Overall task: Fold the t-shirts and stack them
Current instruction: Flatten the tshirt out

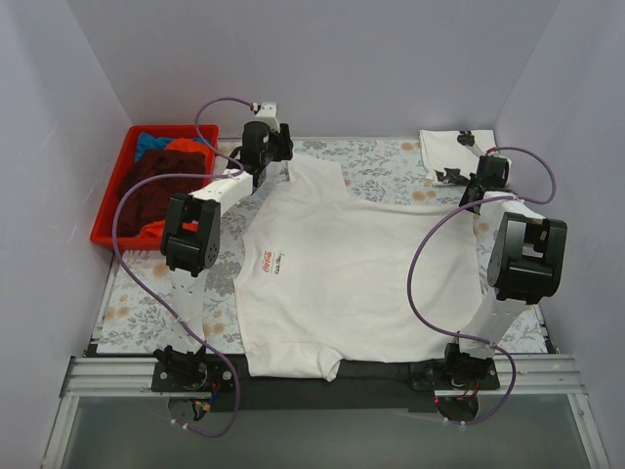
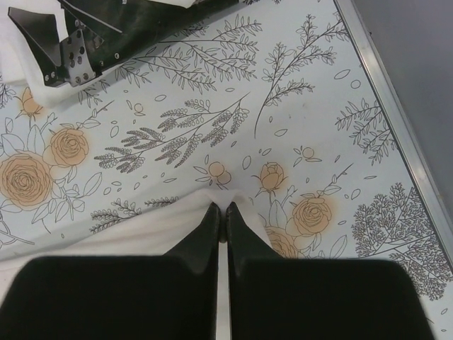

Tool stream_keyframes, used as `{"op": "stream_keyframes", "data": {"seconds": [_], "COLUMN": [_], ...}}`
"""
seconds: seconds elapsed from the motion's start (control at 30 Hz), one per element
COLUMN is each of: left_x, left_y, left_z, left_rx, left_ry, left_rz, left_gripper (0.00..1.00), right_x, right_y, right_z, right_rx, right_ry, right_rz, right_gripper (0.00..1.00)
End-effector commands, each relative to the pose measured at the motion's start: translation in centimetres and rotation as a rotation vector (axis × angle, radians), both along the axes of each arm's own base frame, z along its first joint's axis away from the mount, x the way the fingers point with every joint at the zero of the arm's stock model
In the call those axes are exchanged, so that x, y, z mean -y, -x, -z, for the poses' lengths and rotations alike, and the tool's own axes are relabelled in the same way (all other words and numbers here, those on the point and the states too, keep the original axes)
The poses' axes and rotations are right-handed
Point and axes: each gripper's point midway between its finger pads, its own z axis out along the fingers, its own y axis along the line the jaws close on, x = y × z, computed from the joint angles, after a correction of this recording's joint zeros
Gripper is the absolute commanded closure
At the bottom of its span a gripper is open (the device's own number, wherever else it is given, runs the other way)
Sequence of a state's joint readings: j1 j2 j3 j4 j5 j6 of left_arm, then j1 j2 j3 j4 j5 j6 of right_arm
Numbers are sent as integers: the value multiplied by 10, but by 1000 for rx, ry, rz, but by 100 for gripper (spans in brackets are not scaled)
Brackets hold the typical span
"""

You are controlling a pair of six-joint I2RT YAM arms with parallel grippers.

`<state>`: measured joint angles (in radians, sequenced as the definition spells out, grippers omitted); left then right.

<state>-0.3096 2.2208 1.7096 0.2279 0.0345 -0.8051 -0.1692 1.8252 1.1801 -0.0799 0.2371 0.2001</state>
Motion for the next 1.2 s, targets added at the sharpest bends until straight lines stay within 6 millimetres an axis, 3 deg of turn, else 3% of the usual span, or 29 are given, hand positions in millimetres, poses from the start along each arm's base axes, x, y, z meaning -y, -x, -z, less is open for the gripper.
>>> {"op": "stream_keyframes", "data": {"seconds": [0.0,0.1,0.13,0.17,0.2,0.4,0.57,0.7,0.9,1.17], "left_x": [-31,-56,-59,-69,-73,-78,-75,-86,-89,-132], "left_y": [12,44,46,59,65,107,129,148,172,206], "left_z": [20,32,23,38,40,59,83,108,131,150], "left_rx": [-102,-185,-179,-224,-236,-355,-458,-561,-645,-716], "left_ry": [-17,-35,-24,-40,-51,-31,-2,-23,-2,-99], "left_rz": [-156,-256,-278,-321,-331,-337,-325,-398,-426,-673], "left_gripper": [51,51,52,54,57,83,89,98,99,100], "right_x": [-2,-3,-4,-4,-5,-9,-10,-8,-11,-11], "right_y": [-3,0,0,2,1,2,4,4,3,3], "right_z": [-8,-1,0,3,4,9,14,17,24,26], "right_rx": [35,20,17,10,11,3,-9,-16,-27,-32], "right_ry": [-18,-25,-27,-30,-32,-53,-58,-55,-74,-71], "right_rz": [-9,-14,-16,-17,-19,-28,-28,-25,-27,-25], "right_gripper": [99,99,99,99,99,99,99,99,99,99]}}
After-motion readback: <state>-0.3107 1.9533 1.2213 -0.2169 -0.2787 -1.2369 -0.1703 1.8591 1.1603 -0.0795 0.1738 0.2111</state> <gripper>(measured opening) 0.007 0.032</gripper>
